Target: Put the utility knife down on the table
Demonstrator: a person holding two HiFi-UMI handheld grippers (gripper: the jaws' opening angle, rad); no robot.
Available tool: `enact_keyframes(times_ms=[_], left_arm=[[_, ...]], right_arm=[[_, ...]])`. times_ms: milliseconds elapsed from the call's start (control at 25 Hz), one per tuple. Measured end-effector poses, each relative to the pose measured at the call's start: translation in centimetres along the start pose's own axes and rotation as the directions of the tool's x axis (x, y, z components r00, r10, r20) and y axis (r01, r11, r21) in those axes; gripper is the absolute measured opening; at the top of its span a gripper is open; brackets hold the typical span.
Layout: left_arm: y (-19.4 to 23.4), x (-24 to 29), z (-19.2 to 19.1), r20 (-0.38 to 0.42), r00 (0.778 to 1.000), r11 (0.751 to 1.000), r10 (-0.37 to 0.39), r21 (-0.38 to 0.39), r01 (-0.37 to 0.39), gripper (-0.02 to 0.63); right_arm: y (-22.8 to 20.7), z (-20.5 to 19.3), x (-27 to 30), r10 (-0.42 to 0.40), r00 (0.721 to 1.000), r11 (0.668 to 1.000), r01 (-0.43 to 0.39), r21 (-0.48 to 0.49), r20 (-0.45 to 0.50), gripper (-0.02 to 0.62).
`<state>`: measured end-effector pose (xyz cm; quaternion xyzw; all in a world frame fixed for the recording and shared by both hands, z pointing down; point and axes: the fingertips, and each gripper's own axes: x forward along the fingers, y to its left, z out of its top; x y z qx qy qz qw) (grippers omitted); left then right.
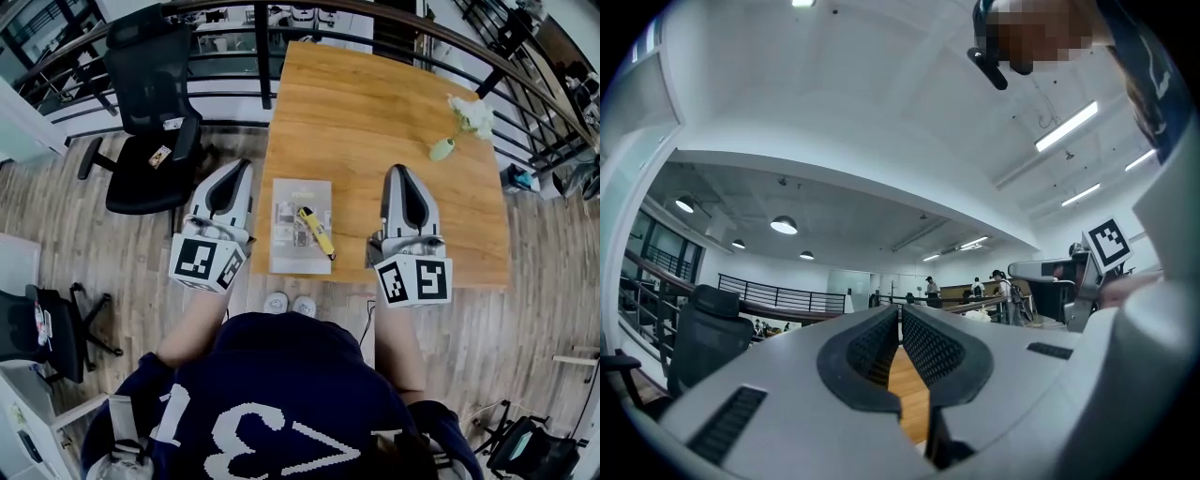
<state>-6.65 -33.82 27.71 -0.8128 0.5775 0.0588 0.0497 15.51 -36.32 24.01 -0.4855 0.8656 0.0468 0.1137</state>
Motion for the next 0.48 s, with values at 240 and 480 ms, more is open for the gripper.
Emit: enact_keyframes(times_ms=[240, 480], left_arm=[[-0.05, -0.29, -0.06, 0.0, 1.0, 1.0, 0.007, -0.004, -0.007, 0.023], [-0.02, -0.49, -0.25, -0.008, 1.0, 1.0, 0.005, 0.004, -0.005, 0.023]], right_arm=[[0.28, 0.26, -0.16, 0.006, 1.0, 1.0, -0.006, 0.004, -0.004, 0.028], [0.03, 0.12, -0.34, -0.022, 1.0, 1.0, 0.021, 0.003, 0.003, 0.029]])
